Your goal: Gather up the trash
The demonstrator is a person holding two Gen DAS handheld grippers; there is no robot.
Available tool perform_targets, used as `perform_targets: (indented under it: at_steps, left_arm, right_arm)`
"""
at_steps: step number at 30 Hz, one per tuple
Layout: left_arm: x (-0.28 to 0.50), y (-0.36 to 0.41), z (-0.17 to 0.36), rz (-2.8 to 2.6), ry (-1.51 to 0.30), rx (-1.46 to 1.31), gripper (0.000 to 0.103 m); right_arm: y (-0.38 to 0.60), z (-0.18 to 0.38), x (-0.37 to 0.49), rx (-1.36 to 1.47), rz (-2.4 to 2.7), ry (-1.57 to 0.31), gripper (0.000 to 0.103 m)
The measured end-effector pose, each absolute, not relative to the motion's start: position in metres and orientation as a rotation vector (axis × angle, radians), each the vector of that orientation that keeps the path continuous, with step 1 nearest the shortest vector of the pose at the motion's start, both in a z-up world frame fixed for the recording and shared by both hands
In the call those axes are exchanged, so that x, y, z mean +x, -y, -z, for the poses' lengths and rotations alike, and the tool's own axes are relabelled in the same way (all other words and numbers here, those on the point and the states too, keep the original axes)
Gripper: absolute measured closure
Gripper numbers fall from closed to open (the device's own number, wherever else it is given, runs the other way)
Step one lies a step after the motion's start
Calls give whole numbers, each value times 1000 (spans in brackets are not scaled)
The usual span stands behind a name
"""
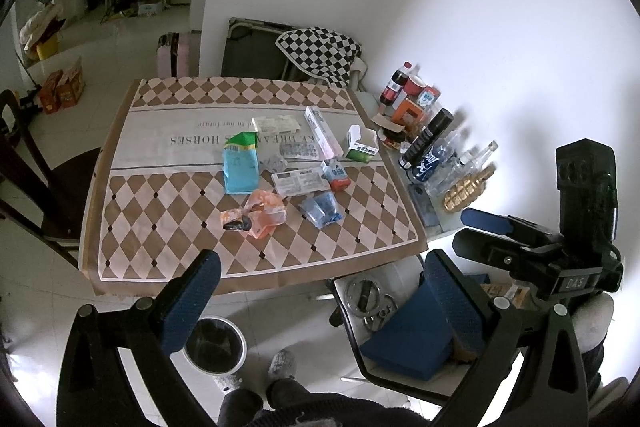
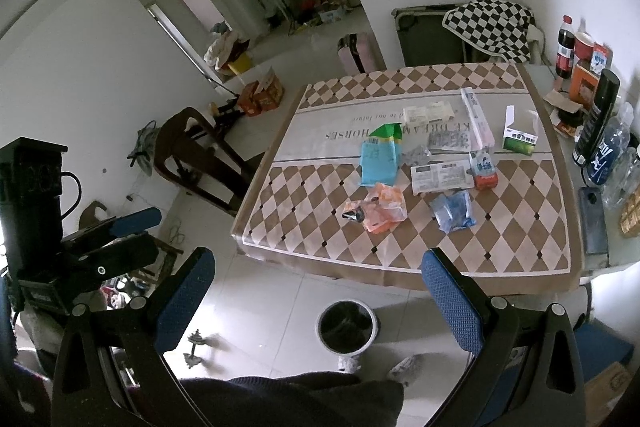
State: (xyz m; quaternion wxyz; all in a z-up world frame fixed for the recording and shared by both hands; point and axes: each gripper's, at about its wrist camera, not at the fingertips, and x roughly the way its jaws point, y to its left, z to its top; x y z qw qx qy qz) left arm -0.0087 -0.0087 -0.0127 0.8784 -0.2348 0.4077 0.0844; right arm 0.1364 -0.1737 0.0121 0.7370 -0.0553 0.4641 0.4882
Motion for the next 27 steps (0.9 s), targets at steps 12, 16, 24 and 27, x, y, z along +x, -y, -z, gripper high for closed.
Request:
perform_targets:
  at_steps: [12, 16, 24, 27]
  left_arm:
    - [-14, 9, 24, -162, -862, -497, 0]
    - [-3, -5, 32, -260, -900, -438, 0]
    - [61, -66, 91, -496, -1019, -301, 0]
    - [94, -91, 120, -523, -1076, -308, 0]
  right_arm:
    - [172, -9, 136, -122, -1071, -1028, 0]
    - [170, -4, 135, -107, -1035, -1031, 0]
    - [151, 32, 167, -40, -701, -1036, 0]
    - [140, 54, 200, -14, -598, -1063, 0]
